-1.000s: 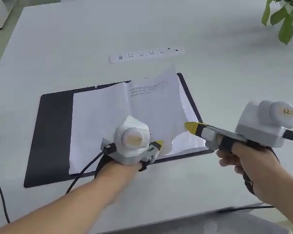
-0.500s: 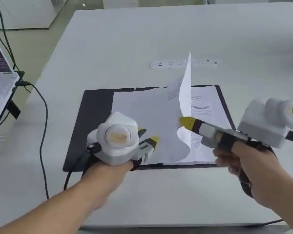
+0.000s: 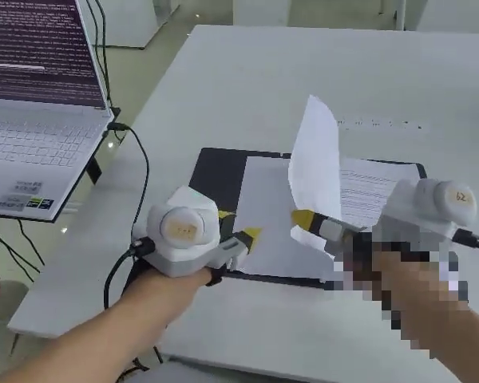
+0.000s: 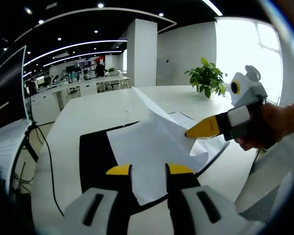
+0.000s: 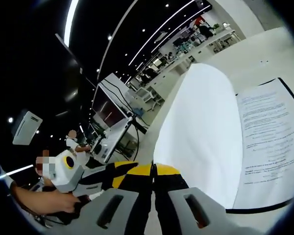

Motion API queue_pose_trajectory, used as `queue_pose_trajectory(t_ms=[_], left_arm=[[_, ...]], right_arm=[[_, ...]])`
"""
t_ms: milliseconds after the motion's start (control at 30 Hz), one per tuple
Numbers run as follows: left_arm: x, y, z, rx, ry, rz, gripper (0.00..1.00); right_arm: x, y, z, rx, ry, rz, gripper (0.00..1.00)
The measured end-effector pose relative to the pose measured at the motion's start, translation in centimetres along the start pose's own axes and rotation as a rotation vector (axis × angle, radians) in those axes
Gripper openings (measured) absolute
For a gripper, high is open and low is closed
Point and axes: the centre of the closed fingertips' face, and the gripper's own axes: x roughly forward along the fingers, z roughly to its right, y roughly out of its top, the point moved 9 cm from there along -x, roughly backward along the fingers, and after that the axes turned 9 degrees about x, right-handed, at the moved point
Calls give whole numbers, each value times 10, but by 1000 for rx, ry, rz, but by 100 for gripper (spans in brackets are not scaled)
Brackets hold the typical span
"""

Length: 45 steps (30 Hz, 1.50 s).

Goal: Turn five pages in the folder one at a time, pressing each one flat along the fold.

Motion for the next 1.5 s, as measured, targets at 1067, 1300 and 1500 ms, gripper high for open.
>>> queue_pose_trajectory(t_ms=[1067, 1300, 1500], left_arm=[[-27, -45, -23, -59, 53, -69, 24], [-21, -50, -24, -54, 45, -87, 24], [-16, -55, -23, -45, 33, -103, 23]], right_arm=[[99, -66, 48, -13, -148, -264, 0], [98, -68, 47, 1, -124, -249, 1], [88, -66, 38, 66, -35, -225, 11]])
